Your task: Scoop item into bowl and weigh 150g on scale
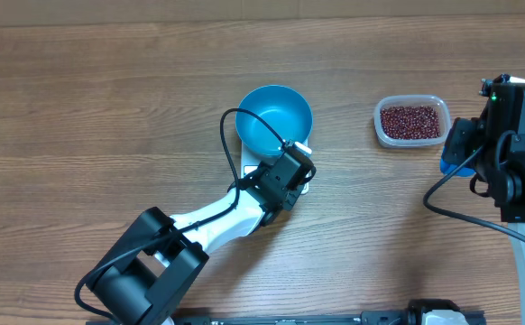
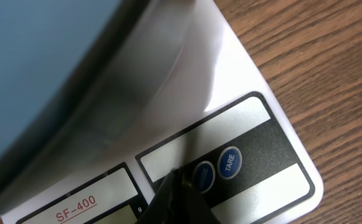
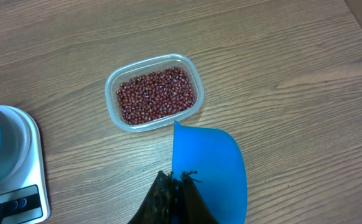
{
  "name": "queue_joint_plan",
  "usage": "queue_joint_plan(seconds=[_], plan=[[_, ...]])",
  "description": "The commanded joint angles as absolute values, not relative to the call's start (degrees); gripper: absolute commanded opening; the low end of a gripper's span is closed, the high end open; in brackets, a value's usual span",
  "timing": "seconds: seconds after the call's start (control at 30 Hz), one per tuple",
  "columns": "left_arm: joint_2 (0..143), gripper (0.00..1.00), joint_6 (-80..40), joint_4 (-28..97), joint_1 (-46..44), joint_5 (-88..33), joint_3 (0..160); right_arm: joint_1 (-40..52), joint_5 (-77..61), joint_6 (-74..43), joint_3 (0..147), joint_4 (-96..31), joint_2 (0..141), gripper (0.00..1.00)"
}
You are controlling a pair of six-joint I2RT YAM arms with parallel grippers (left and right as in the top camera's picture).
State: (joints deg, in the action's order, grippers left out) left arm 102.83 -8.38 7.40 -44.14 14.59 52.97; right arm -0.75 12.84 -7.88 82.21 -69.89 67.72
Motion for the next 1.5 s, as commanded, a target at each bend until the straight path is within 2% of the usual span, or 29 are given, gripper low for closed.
queue_joint_plan(seconds=[0.0,1.27,1.47], plan=[[104.2,0.04,-7.9,8.6,-43.9,15.2,53.3,-0.9,12.8,-7.8,83.6,-69.8,67.3,0.04],[105.6,0.04,-9.9,7.1,-43.8,15.4,53.0,-0.9,12.7,-7.9,83.6,-70.2,67.3,0.04],[101.8,0.04,-9.8,10.0,-44.0,15.5,53.5,-0.9,12.7,-7.8,83.6,-70.0,67.3,0.04]])
